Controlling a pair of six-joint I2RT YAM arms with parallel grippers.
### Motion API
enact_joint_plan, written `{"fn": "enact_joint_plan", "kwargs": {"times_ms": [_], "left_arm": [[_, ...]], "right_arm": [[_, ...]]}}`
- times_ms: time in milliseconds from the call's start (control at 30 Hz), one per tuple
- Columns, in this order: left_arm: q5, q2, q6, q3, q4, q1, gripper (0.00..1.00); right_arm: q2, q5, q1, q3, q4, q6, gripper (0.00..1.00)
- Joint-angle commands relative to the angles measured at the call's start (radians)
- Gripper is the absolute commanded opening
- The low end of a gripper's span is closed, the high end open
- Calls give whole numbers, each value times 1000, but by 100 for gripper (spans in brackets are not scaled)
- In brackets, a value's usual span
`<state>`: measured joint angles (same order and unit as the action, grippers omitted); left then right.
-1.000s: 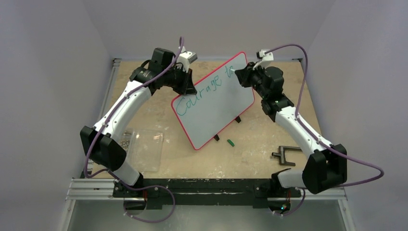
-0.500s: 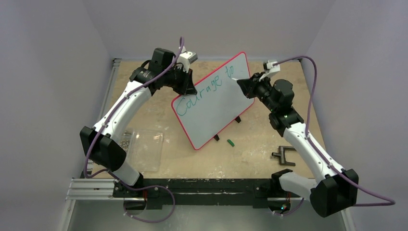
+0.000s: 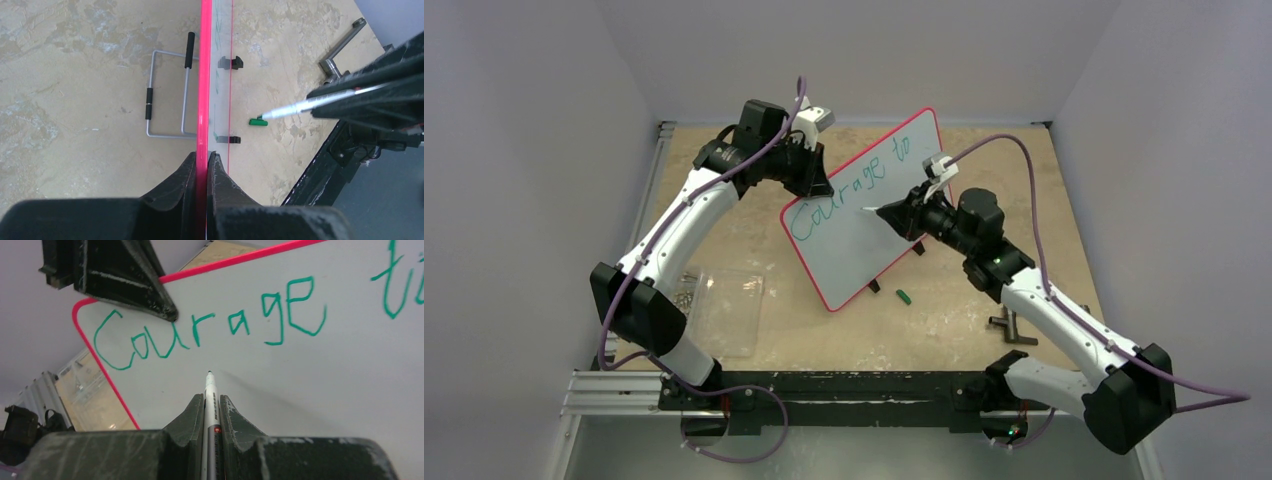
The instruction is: Write a sentence on the whiteboard
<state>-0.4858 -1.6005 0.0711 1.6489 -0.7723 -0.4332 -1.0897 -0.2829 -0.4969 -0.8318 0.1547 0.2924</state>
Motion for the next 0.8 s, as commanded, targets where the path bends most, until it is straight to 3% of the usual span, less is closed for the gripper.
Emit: {"fn": "enact_joint_plan", "kwargs": {"times_ms": [0, 400, 767], "left_arm": [[162, 6, -33, 8, -26, 7, 0], [242, -3, -1, -22, -55, 7, 0], [278, 5, -45, -100, -25, 8, 0]], "right_arm": [[40, -24, -53, 53, 67, -28, 0], [87, -141, -132, 190, 210, -101, 0], [-12, -126, -234, 143, 288, -144, 0]]}}
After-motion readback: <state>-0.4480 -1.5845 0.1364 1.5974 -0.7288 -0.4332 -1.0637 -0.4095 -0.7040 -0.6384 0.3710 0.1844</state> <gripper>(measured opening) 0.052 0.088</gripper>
